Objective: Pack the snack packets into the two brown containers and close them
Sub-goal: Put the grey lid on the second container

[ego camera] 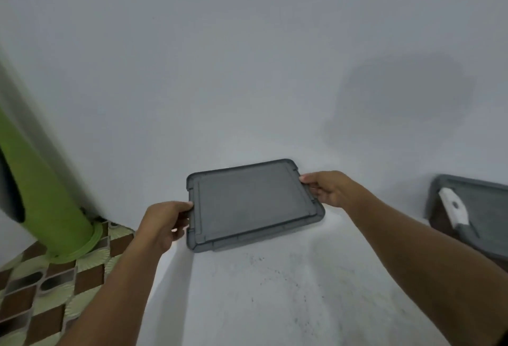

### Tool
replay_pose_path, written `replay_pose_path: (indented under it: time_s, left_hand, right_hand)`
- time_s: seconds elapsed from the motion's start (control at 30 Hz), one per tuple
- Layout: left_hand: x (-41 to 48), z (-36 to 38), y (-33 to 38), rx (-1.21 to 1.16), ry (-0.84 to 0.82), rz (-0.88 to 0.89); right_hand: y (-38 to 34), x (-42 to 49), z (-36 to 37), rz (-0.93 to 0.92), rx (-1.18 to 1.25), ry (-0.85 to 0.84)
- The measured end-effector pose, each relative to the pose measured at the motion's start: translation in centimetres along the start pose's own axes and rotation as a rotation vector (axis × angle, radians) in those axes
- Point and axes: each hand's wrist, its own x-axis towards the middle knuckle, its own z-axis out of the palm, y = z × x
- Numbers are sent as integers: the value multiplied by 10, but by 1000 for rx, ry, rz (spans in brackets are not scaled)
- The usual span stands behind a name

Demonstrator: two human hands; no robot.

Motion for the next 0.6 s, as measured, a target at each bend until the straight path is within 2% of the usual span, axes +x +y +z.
replay_pose_path:
  time_s: [0.2,0.43,0.6]
  left_hand:
    - [-41,11,20,-28,-227,69]
    - [-94,77,15,-21,-405,84]
    - [-151,129,1,-15,-522,102]
  right_hand:
    - [1,-83,-52,-91,158,-6]
    - [13,-180,-132,-205,268,55]
    - [32,-246,-208,-245,248,172]
